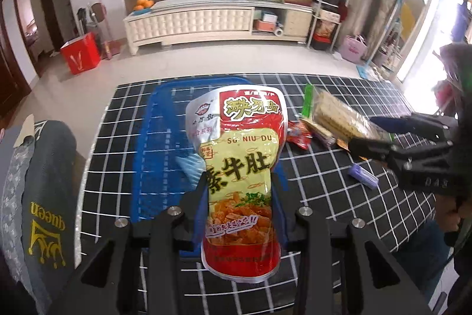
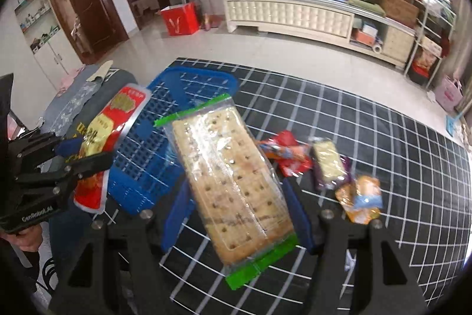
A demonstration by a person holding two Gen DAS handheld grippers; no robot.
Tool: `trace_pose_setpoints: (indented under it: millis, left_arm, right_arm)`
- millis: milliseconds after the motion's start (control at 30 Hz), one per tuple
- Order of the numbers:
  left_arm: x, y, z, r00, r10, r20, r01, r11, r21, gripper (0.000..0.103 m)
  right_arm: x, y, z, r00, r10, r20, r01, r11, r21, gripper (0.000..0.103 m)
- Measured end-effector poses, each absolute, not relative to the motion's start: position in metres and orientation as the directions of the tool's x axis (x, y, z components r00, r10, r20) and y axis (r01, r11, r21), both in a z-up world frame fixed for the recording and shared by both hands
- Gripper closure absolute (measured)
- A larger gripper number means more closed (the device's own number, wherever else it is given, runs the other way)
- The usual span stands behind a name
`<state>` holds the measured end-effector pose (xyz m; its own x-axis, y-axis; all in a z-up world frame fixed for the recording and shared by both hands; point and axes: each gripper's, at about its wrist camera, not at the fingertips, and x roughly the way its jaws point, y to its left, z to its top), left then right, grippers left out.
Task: Organize snacks
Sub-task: 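Carry the pouch and cracker pack over the basket and release both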
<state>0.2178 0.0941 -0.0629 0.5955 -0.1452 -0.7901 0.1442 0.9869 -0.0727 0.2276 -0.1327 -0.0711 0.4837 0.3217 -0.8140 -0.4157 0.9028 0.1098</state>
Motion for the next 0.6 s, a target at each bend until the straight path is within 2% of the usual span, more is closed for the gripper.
trace_pose_setpoints:
  millis: [300,400,433,467,600]
  left_arm:
    - [0.246,0.134,-0.087,0.556,-0.133,-0.820,0.108,0.990,-0.088,0.067]
    - [0.255,0.140,-0.099,0.534,-0.145,-0.833,0.100,0.989,-0.109,0.060]
    - [0.259,0.144,-0.103,0.524,-0.133,-0.841,0.078,0.991,-0.109,0.050]
    - [0.261,0.147,-0.106,0.519,-0.124,-0.846,0.060,0.992,-0.109,0.047]
    - [0.259,0.166,-0.107,0.527,-0.183,-0.830,0.045,0.981,-0.188,0.047]
  right_arm:
    - [0.242,-0.067,-0.081,0.478,0.202,-0.855,-0.386,0.922,0.002,0.035]
    - [0.245,-0.056,-0.088,0.451,0.192,-0.871,-0.371,0.929,0.013,0.035]
    - [0.245,-0.052,-0.090,0.446,0.186,-0.876,-0.365,0.931,0.012,0.035]
    - [0.245,-0.048,-0.093,0.437,0.180,-0.881,-0.364,0.931,0.009,0.035]
    - [0.239,-0.030,-0.100,0.421,0.168,-0.891,-0.392,0.920,-0.011,0.035]
